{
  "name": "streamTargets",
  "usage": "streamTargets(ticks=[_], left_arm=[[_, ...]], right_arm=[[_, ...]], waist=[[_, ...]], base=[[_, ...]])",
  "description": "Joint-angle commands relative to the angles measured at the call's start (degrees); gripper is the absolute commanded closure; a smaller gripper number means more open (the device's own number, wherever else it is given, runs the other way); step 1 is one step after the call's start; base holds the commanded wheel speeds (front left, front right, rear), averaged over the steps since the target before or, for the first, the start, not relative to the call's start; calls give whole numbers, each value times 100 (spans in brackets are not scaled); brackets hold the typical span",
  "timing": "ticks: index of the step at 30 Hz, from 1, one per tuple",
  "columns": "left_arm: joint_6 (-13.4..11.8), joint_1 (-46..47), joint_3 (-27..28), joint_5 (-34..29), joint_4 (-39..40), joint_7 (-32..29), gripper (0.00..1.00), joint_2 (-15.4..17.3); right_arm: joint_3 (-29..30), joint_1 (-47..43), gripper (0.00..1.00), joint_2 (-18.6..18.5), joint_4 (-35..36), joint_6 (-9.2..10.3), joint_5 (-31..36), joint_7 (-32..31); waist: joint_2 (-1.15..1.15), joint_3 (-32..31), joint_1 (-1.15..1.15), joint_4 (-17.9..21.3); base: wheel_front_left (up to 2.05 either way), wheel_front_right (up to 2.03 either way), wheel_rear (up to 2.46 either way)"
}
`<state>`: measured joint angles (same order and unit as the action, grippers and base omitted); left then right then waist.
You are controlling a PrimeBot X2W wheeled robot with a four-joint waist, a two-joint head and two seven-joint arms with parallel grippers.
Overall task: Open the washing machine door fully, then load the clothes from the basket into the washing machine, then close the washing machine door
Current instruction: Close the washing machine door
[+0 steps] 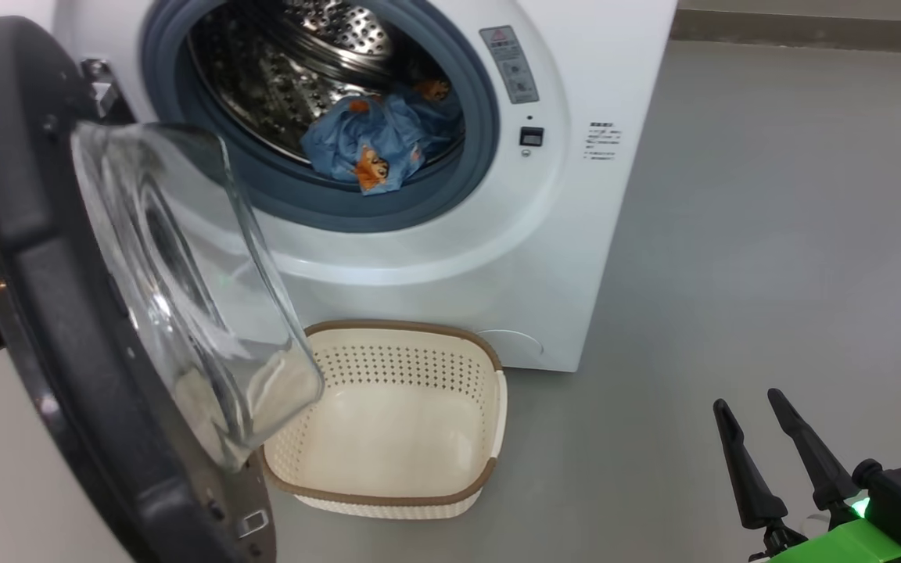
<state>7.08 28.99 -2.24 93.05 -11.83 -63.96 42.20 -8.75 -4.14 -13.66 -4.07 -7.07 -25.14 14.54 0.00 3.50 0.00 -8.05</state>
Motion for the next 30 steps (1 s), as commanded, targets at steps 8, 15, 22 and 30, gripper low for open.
streamTargets(ticks=[8,15,22,30], left_arm=[[41,266,115,-184,392,214,100,35],[41,352,59,-370,355,420,100,-94],[41,497,32,-528,272,623,100,-186],[41,638,-7,-690,183,850,100,-273]], right_arm=[[-40,-58,0,-5,155,-42,19,46],[-20,-86,0,33,172,-42,21,46],[-14,-77,0,64,190,-42,23,46],[13,-49,0,111,204,-42,35,46]], waist=[[0,-89,0,444],[0,-107,0,778],[0,-46,0,1091],[0,19,0,1363]], base=[[0,0,0],[0,0,0],[0,0,0],[0,0,0]])
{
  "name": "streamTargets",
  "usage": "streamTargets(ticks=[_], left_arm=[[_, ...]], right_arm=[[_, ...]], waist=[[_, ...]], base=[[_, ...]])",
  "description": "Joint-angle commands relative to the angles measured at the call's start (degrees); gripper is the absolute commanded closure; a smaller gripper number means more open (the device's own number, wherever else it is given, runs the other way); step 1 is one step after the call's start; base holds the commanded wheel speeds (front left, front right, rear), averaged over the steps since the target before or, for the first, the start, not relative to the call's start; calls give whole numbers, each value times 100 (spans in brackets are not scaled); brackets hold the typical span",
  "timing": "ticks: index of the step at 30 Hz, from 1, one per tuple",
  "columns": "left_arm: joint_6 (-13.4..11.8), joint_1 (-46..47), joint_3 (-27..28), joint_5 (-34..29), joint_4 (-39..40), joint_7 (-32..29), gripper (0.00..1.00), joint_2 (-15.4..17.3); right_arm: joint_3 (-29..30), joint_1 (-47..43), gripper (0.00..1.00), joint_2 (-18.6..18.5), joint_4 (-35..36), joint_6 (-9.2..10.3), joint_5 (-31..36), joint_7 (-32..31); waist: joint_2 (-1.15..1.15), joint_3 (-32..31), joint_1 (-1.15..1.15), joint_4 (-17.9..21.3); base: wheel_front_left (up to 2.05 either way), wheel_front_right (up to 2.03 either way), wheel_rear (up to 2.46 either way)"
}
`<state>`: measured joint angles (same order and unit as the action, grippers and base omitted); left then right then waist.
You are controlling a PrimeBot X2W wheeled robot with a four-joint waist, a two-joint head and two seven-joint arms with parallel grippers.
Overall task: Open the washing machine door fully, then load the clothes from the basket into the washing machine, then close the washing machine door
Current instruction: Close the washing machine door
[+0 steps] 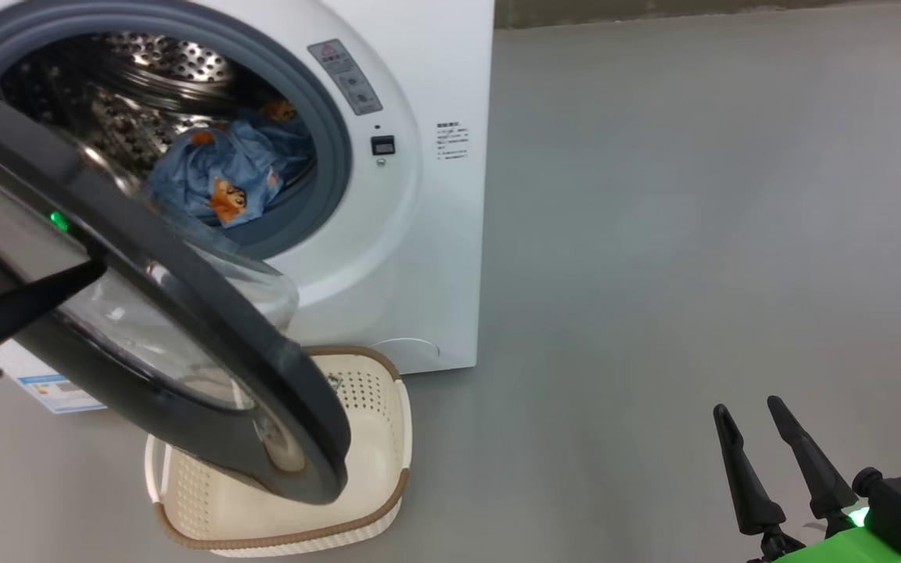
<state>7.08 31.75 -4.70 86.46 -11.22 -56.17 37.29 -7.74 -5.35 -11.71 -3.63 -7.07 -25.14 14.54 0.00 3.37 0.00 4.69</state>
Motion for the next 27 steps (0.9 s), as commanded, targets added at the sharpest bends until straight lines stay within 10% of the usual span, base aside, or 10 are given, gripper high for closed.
streamTargets(ticks=[1,27], left_arm=[[41,368,235,-38,112,83,100,216],[41,-265,367,1,231,376,91,309]], right_arm=[[-82,70,0,-80,162,-42,39,46],[-43,-6,0,-90,150,-42,36,46]], waist=[[0,34,0,113],[0,-148,0,-160]], base=[[0,0,0],[0,0,0]])
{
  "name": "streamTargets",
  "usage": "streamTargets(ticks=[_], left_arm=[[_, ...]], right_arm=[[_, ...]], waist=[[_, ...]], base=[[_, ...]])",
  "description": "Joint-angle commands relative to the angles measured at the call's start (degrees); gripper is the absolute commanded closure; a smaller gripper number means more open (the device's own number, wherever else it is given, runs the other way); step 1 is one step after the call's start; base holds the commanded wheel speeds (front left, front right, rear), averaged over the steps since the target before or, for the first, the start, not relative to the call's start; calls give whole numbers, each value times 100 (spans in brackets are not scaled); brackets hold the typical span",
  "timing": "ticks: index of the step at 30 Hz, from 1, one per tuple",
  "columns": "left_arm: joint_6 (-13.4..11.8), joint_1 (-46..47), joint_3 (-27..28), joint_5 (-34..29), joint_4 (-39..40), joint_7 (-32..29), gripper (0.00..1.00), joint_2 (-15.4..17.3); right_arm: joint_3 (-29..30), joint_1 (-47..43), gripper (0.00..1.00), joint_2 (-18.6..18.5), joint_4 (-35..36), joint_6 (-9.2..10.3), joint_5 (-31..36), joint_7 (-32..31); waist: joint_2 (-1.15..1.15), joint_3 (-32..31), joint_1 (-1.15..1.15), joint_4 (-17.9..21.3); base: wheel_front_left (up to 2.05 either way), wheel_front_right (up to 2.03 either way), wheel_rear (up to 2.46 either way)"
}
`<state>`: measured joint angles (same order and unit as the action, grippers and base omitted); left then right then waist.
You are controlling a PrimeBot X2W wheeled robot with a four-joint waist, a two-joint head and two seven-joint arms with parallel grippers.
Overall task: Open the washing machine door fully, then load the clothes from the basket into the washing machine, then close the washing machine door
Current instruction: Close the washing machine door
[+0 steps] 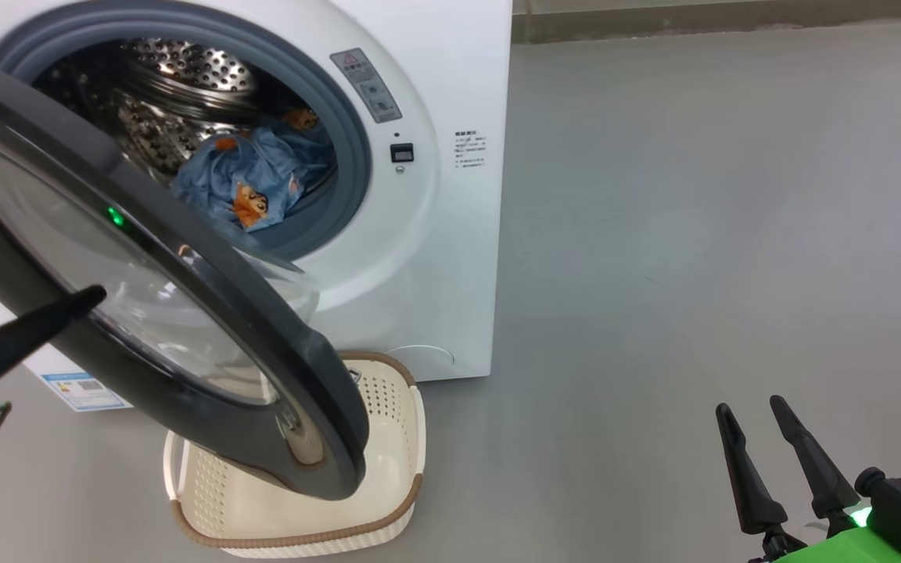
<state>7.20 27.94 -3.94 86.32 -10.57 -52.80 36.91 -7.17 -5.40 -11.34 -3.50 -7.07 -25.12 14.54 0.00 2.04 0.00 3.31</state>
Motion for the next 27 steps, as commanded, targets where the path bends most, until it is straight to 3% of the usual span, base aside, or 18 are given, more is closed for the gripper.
streamTargets(ticks=[1,7,8,10,18,27], left_arm=[[29,43,311,4,184,77,87,358],[29,-435,499,-11,248,405,65,350],[29,-522,524,-50,266,477,53,366],[29,-674,607,-130,272,681,3,379],[29,-1153,822,-472,312,1982,0,91],[29,-1620,613,-722,378,3243,0,-242]], right_arm=[[-99,-14,0,-129,140,-42,33,46],[-90,-51,0,-141,148,-42,31,46],[-89,-58,0,-145,153,-42,31,46],[-92,-67,0,-156,154,-42,29,46],[-99,-96,0,-179,146,-42,18,46],[-132,-76,0,-193,148,-42,14,46]], waist=[[0,-22,0,-38],[0,-54,0,-123],[0,-59,0,-140],[0,-67,0,-167],[0,-128,0,-307],[0,-161,0,-426]], base=[[0,0,0],[0,0,0],[0,0,0],[0,0,0],[0,0,0],[0,0,0]])
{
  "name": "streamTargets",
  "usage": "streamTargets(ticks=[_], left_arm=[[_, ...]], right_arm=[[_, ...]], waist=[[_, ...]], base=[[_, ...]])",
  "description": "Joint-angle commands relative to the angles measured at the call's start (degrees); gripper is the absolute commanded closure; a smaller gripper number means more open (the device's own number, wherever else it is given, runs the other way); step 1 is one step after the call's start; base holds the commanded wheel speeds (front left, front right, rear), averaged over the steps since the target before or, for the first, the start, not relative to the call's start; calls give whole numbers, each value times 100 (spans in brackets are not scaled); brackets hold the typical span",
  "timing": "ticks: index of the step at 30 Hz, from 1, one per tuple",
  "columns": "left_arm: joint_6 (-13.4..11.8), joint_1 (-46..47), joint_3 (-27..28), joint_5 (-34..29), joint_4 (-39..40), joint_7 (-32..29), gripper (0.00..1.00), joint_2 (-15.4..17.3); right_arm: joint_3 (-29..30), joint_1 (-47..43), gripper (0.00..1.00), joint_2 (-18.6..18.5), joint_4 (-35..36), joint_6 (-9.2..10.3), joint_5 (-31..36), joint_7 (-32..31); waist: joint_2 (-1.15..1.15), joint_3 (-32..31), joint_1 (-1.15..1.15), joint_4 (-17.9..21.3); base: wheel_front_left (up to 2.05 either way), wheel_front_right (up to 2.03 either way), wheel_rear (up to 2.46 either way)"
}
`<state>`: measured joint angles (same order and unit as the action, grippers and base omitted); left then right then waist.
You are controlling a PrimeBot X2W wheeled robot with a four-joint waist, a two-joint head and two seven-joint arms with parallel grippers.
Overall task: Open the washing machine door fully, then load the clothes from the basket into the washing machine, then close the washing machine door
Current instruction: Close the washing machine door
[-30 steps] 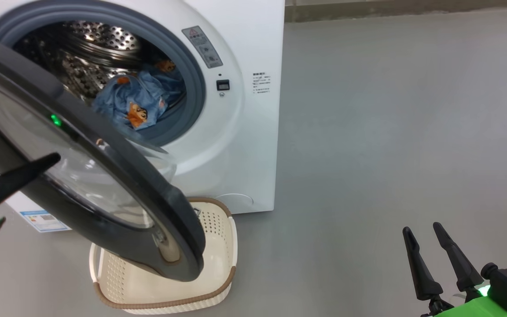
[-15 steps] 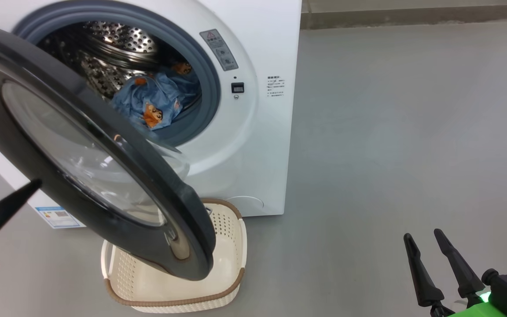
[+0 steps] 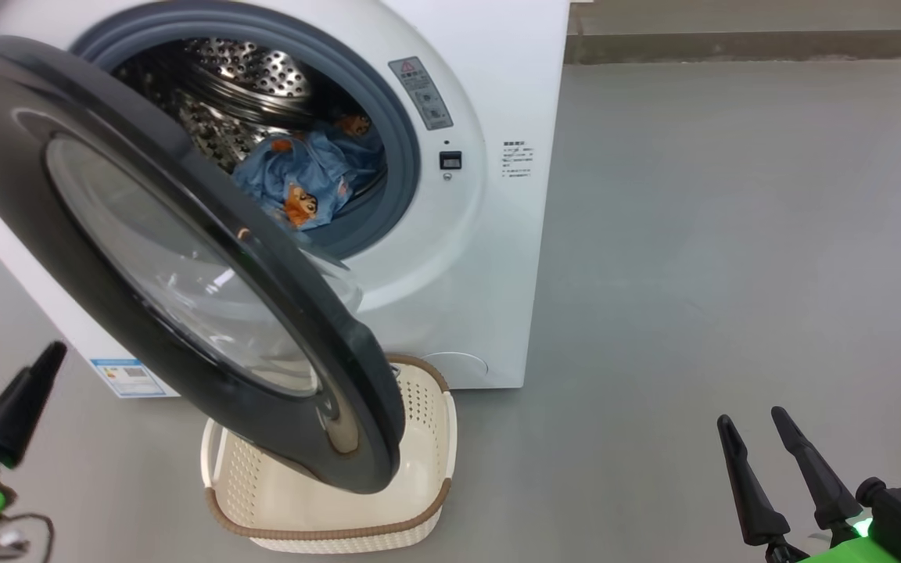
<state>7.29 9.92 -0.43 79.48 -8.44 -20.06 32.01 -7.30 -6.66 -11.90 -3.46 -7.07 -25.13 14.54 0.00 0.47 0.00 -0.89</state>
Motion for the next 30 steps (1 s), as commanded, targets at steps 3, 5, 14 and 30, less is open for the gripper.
streamTargets(ticks=[3,5,14,30], left_arm=[[20,27,177,-82,139,470,0,151],[20,-77,143,-102,111,812,0,111],[20,-755,-282,-249,-13,2189,0,46],[20,-1170,-855,-1439,-666,3500,0,-175]], right_arm=[[-137,50,0,-149,146,-42,11,46],[-139,49,0,-152,146,-42,10,46],[-148,38,0,-155,140,-42,11,46],[-176,96,0,-139,111,-42,-2,46]], waist=[[0,-4,0,-37],[0,-6,0,-53],[0,-9,0,-132],[0,-33,0,-270]], base=[[0,0,0],[0,0,0],[0,0,0],[0,0,0]])
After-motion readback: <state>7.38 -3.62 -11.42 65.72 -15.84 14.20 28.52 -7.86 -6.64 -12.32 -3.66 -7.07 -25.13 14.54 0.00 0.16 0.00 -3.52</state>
